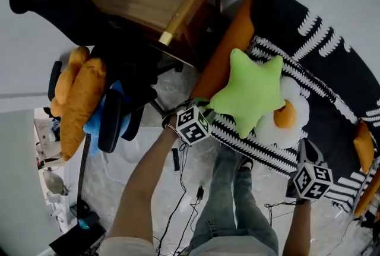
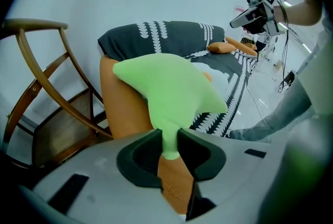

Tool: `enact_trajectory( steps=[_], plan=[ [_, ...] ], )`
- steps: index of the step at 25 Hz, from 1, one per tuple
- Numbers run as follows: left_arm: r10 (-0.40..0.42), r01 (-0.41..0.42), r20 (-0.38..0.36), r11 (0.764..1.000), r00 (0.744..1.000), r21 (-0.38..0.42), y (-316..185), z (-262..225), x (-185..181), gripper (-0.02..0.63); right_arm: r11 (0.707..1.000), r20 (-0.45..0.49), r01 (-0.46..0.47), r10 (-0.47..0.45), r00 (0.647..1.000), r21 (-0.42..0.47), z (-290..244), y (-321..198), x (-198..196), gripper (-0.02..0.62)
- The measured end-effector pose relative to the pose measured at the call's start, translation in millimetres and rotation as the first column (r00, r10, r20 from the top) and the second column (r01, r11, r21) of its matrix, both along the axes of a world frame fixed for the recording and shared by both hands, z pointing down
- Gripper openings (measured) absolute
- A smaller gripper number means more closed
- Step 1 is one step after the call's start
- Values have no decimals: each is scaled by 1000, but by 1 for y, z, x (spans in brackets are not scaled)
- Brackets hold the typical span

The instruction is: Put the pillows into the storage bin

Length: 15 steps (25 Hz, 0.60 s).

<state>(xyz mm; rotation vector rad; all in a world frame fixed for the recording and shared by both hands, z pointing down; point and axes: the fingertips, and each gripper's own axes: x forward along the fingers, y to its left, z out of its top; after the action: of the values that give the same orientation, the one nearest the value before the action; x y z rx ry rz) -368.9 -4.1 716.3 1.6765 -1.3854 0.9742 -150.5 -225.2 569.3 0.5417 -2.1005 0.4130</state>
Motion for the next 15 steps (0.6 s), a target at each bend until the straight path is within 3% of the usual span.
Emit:
enact_trajectory(
  steps=[8,15],
  plan=[
    [-1,0,-30,1000,1000,-17,-20,-34,8,67,998,45,-57,57,997,15,-22,-7,17,2],
    [-57,56,-21,998,998,-37,-50,-72,12,67,991,103,-130,128,986,19,-46,-16,33,2]
  ],
)
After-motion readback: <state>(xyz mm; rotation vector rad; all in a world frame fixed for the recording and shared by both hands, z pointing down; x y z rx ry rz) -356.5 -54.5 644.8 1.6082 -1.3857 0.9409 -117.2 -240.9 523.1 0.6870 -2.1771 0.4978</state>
